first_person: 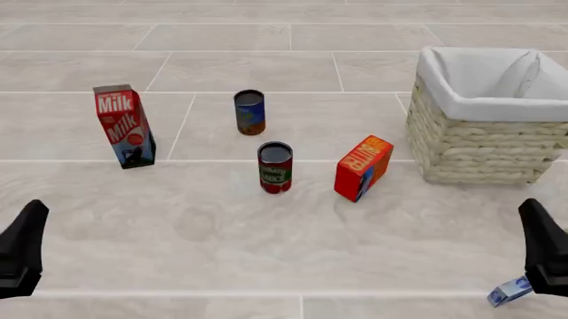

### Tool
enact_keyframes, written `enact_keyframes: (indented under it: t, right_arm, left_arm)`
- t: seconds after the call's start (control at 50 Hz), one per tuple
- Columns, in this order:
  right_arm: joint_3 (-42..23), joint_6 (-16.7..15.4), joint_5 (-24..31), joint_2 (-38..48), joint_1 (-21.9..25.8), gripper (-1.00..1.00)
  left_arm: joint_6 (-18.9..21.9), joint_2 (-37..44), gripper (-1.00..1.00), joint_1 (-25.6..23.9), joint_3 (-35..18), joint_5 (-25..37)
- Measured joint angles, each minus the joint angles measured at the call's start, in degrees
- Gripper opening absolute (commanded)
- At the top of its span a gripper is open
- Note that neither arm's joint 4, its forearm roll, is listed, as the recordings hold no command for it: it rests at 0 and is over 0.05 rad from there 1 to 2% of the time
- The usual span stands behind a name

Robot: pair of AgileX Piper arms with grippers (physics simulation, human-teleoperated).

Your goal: Pick the cream cheese and place it in the basket.

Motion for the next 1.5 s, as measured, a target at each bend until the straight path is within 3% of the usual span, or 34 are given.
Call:
enact_keyframes:
  t: [0.38, 0.8, 1.3, 1.5]
  right_arm:
    - [-1.1, 2.2, 3.1, -1.3, -0.2, 1.00]
    - [-9.0, 1.0, 10.6, -0.3, -1.5, 1.00]
    - [-22.6, -0.9, 18.5, 14.1, 0.1, 1.00]
    - [-26.1, -3.8, 22.9, 20.2, 0.3, 1.00]
  left_arm:
    - [0.0, 0.2, 1.00, 0.0, -0.1, -0.1]
    - [0.0, 0.3, 1.00, 0.0, -0.1, -0.1]
    - [0.0, 0.3, 1.00, 0.0, -0.1, -0.1]
    - [0.0, 0.3, 1.00, 0.0, -0.1, -0.1]
